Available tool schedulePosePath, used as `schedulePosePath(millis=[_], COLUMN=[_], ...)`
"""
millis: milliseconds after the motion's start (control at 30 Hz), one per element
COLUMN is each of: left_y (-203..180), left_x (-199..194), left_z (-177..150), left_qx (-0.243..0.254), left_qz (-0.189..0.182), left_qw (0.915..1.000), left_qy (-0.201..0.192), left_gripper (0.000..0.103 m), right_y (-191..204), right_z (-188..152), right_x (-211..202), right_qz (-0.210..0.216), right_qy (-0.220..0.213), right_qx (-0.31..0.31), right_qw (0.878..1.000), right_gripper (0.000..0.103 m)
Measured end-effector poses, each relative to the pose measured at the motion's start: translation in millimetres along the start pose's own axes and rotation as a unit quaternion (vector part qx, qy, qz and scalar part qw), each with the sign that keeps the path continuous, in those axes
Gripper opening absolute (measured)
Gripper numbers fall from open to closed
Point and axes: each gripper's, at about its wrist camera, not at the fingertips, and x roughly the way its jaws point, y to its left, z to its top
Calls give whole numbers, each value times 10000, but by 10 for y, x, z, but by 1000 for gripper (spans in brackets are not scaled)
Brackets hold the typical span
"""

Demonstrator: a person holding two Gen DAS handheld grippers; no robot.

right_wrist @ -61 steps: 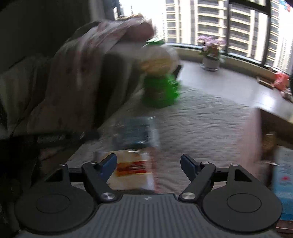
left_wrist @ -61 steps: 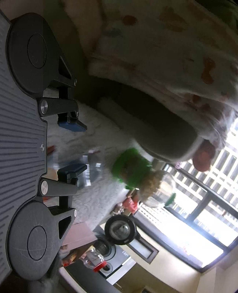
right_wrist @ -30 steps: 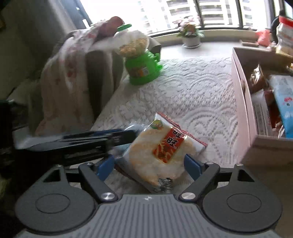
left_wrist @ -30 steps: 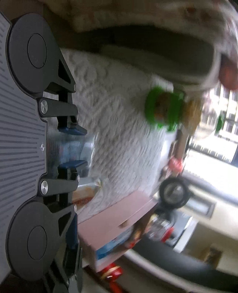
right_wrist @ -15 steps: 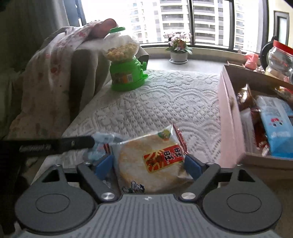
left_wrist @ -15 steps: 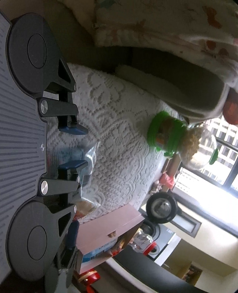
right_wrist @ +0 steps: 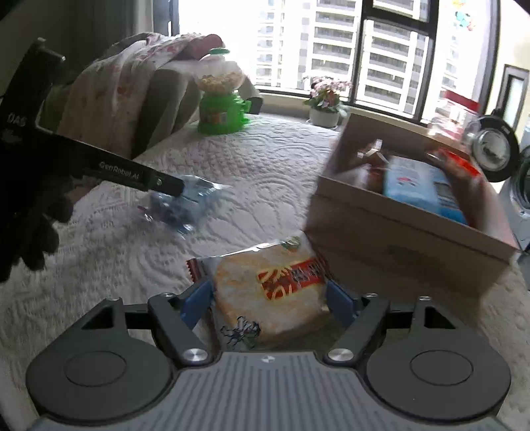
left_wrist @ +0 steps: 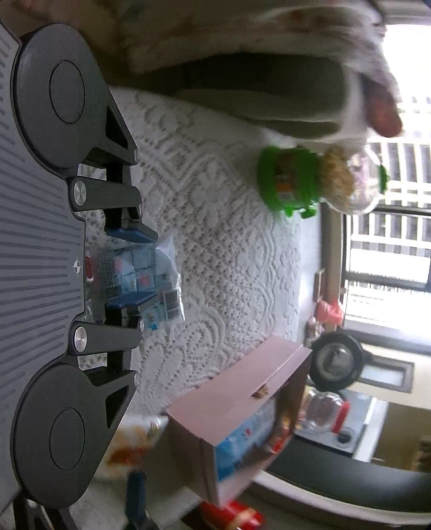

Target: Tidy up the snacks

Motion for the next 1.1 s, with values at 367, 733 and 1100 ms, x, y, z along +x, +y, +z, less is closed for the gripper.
schedulePosePath(millis=[367,733,1100], left_y=[-614,-655,-232], left_x=[80,137,358], left_z=[-36,44,144], left_qx=[1221,1196,522], left_qz=[248,174,218], left_qw=[9918,9914,9946], left_qy=[274,508,873], left_gripper=[54,82,90], right_y=[-231,-261,-231], right_z=[-313,-299,-308], right_x=[-41,-14,11], right_qz=[-141,-63,-42], right_qy=[-74,-69,-18], right_qx=[385,464,400], right_qw=[9991,9989,9992], right_gripper=[90,91,95])
